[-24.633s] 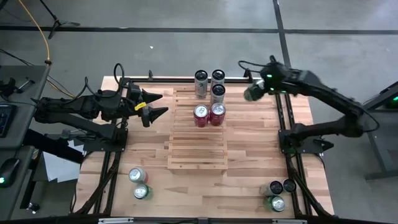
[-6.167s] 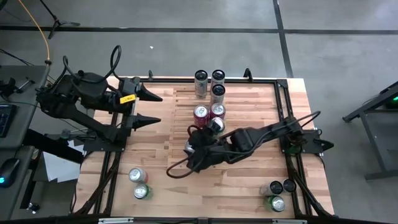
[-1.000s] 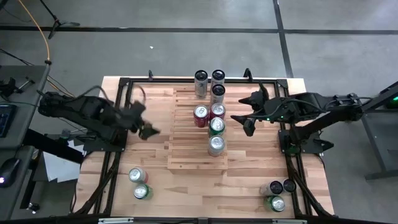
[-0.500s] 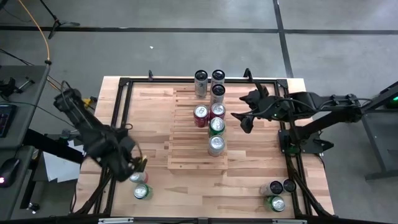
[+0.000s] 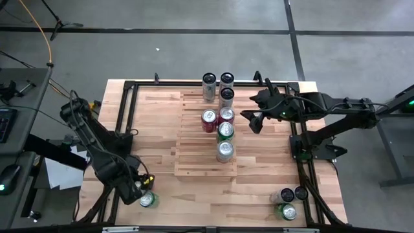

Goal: Place canned beverage on shelf
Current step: Put the pink white soda can on the shelf

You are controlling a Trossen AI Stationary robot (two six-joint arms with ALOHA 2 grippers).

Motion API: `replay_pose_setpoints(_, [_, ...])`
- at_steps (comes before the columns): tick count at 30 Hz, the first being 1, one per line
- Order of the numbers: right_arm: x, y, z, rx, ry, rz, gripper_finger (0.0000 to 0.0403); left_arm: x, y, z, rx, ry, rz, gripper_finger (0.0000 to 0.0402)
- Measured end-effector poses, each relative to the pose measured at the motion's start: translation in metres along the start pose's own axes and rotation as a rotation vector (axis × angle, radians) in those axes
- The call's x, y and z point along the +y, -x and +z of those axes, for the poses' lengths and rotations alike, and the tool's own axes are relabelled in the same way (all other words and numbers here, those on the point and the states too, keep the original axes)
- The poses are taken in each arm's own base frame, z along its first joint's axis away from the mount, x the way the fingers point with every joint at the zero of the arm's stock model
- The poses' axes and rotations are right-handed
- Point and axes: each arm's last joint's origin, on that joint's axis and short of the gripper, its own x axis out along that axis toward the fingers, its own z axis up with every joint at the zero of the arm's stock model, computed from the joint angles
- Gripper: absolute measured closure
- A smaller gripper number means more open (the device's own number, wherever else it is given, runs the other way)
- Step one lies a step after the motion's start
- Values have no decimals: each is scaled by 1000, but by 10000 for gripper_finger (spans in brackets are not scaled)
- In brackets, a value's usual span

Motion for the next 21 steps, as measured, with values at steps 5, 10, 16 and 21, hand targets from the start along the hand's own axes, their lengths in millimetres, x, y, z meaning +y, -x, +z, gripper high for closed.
replay_pose_setpoints(5, [0,0,0,0,-6,2,64,-3,-10,-3,-17,0,28,53])
replay_pose_setpoints(10, [0,0,0,-1,-8,2,64,-4,-27,-2,-25,10,41,53])
replay_pose_setpoints(16, [0,0,0,-1,-31,3,64,-7,-42,3,-7,16,26,53])
replay_pose_setpoints(21, [0,0,0,0,-31,3,64,-7,-43,7,2,-44,44,71])
